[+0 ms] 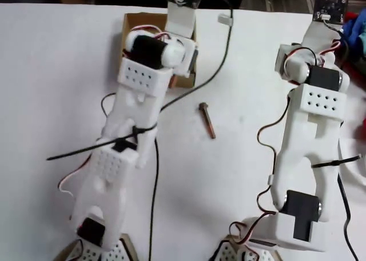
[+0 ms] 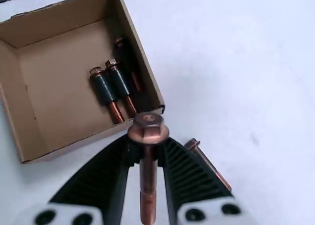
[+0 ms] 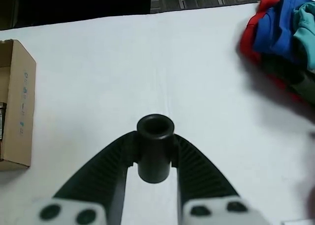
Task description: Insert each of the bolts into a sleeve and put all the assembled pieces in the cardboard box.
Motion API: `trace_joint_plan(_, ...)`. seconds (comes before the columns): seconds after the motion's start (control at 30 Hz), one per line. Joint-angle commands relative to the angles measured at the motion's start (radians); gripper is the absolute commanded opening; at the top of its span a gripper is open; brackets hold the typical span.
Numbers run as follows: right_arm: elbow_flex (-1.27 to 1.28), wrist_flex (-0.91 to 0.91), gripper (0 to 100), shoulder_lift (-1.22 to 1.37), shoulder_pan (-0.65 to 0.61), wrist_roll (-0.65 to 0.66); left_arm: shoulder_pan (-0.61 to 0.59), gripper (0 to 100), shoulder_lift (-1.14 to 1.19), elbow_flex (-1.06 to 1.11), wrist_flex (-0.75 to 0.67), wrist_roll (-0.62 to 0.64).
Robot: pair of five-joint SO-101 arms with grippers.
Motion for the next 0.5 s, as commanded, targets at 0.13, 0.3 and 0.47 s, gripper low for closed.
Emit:
trace_joint_plan(0.13,-0.058,-0.004,2.0,-0.004,0.001,-0.009,0.038,3,-0.451,0.409,0.018,-0.009)
trace_joint_plan(0.3,-0.054,-0.004,2.0,-0.004,-0.015,-0.009,0.038,3,-0.749,0.667,-0.005,-0.011)
trace_joint_plan(0.47,-0.025,-0.004,2.0,-0.005,-0.081,-0.009,0.017,3,-0.925,0.908,-0.204,-0.017)
